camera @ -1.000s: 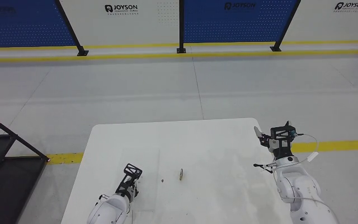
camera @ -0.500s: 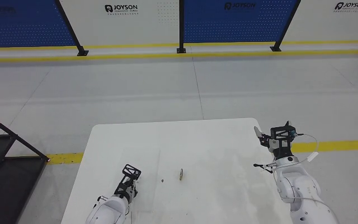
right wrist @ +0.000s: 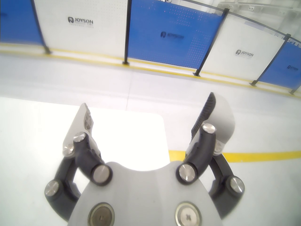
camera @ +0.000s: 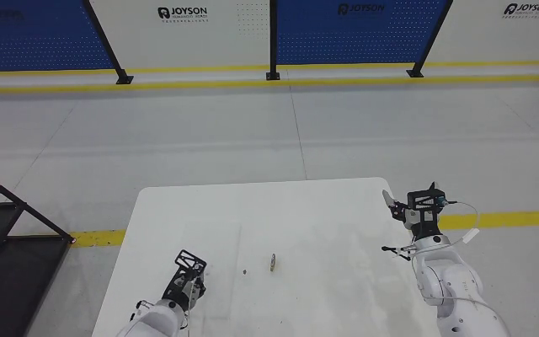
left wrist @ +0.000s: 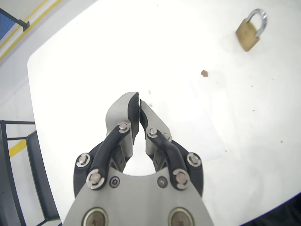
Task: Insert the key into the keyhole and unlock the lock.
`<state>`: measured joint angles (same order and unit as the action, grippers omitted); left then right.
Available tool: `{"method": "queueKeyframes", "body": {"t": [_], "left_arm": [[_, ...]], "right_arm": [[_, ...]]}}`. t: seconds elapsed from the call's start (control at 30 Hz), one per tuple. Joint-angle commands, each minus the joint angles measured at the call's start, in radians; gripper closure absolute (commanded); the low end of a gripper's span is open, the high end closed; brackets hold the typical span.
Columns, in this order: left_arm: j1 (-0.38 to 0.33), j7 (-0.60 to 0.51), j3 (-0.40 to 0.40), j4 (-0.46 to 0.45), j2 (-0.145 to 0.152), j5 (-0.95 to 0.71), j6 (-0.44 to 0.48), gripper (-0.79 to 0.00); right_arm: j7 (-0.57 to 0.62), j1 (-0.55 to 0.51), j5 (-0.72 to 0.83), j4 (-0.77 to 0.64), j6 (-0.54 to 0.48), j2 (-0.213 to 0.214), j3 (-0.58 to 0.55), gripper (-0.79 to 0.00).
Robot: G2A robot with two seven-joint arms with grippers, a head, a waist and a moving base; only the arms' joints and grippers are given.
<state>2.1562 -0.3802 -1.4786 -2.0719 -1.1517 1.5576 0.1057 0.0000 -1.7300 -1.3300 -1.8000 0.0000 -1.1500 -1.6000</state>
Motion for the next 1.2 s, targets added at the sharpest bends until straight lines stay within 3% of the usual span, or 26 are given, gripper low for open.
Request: {"method": "queueKeyframes", "body": {"t": [0.0, 0.23, 0.47, 0.63, 0.87, 1.0, 1.17], "left_arm": [[0.045, 0.122, -0.032, -0.019, 0.005, -0.001, 0.044, 0.0], [0.177, 0.476, -0.126, -0.036, 0.024, 0.037, 0.21, 0.0], [0.18, 0.688, -0.195, 0.009, 0.038, 0.033, 0.341, 0.0], [0.147, 0.772, -0.227, 0.066, 0.047, 0.022, 0.419, 0.0], [0.143, 0.78, -0.231, 0.074, 0.048, 0.023, 0.429, 0.0], [0.143, 0.78, -0.231, 0.074, 0.048, 0.023, 0.429, 0.0], [0.143, 0.78, -0.231, 0.074, 0.048, 0.023, 0.429, 0.0]], "right_arm": [[0.0, 0.0, 0.0, 0.0, 0.0, 0.0, 0.0, -0.785], [0.005, -0.008, -0.03, -0.006, -0.008, 0.0, 0.007, -0.785], [0.051, -0.11, -0.28, -0.074, -0.086, 0.005, 0.11, -0.785], [0.091, -0.163, -0.464, -0.052, -0.103, 0.003, 0.214, -0.785], [0.145, -0.112, -0.621, 0.056, -0.095, -0.019, 0.43, -0.785], [0.112, -0.066, -0.608, 0.095, -0.096, -0.039, 0.542, -0.785], [0.121, 0.009, -0.447, 0.131, -0.07, -0.074, 0.633, -0.785]]}}
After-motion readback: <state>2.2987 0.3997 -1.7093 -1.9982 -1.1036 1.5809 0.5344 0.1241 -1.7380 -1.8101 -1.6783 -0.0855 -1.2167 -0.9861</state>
